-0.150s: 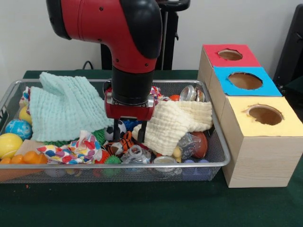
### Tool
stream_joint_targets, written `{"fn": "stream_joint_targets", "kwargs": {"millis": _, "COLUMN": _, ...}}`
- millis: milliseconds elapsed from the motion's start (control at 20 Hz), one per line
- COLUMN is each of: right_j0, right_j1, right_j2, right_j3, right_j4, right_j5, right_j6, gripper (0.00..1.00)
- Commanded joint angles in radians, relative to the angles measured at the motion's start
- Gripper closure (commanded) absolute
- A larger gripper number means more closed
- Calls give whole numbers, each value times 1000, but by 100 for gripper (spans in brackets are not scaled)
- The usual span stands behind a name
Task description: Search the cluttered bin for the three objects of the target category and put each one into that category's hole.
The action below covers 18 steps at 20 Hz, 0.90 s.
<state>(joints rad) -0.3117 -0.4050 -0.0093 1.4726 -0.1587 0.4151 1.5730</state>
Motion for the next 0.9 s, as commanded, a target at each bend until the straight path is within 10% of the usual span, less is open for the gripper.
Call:
{"fn": "stream_joint_targets", "kwargs": {"millis": 50, "right_j0": 14, "right_j1": 3, "right_j2": -7, "right_j3": 50, "right_j4": -53, "right_j5": 18, "right_j6": 85, "gripper": 0}}
{"fn": "stream_joint_targets", "kwargs": {"millis": 400, "right_j0": 3, "right_j1": -86, "right_j2": 8, "right_j3": 67, "right_j4": -27, "right_j5": 112, "right_j6": 48, "gripper": 0}}
{"fn": "stream_joint_targets", "kwargs": {"millis": 900, "right_j0": -59, "right_j1": -71, "right_j2": 91, "right_j3": 107, "right_j4": -22, "right_j5": -36, "right_j6": 63, "gripper": 0}}
